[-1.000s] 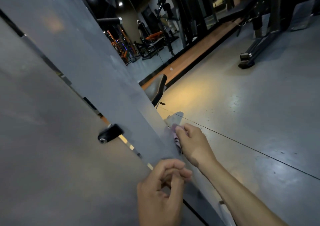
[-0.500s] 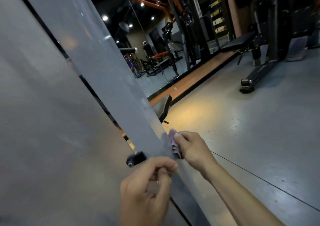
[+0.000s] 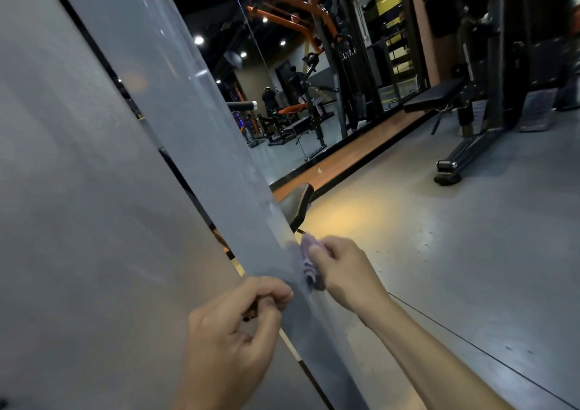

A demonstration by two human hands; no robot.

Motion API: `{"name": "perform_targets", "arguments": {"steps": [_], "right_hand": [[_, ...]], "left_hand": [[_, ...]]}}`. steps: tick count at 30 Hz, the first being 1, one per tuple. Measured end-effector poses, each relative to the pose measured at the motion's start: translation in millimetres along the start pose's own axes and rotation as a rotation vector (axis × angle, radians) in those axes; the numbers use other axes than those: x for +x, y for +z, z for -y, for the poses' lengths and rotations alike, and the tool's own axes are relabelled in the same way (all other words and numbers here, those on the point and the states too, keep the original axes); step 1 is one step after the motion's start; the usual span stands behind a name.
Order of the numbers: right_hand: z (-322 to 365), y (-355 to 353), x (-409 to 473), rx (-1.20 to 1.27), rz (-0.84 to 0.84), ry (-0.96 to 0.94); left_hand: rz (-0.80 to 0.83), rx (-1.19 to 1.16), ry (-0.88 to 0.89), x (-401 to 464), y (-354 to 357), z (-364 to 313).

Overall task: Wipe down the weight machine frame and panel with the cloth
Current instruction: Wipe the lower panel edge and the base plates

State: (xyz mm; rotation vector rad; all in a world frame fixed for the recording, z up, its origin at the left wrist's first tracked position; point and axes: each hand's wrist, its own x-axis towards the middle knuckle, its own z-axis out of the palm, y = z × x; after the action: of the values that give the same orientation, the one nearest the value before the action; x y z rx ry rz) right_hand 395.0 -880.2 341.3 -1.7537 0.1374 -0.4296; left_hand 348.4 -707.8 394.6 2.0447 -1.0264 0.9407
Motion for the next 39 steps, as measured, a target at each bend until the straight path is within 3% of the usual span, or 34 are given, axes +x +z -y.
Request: {"name": "perform_targets", "arguments": {"steps": [4, 9, 15, 20, 27, 33, 39], "right_hand": [[28, -6, 3, 0.009, -0.05, -0.12], [-5, -5, -18, -0.03, 0.03, -0.002], [54, -13, -10, 0.115, -0.046, -0.178], [31, -13, -36, 0.066, -0.01, -0.052], [107, -15, -3, 0.189, -0.129, -0.285], [57, -12, -37, 0.102, -0.044, -0.037], [141, -17, -5, 0.215, -0.146, -0.301]], "left_hand": [[-0.003, 0.021, 0.017, 8, -6, 2], [-0.019, -0.011, -0.022, 13, -7, 5], [-0.005, -0.038, -0.061, 17, -6, 5], [0.018, -0.033, -0.052, 16, -9, 3], [0.005, -0.07, -0.056, 18, -9, 6], [0.006, -0.057, -0.02, 22, -11, 5], [0.006, 0.067, 0.096, 41, -26, -3]]}}
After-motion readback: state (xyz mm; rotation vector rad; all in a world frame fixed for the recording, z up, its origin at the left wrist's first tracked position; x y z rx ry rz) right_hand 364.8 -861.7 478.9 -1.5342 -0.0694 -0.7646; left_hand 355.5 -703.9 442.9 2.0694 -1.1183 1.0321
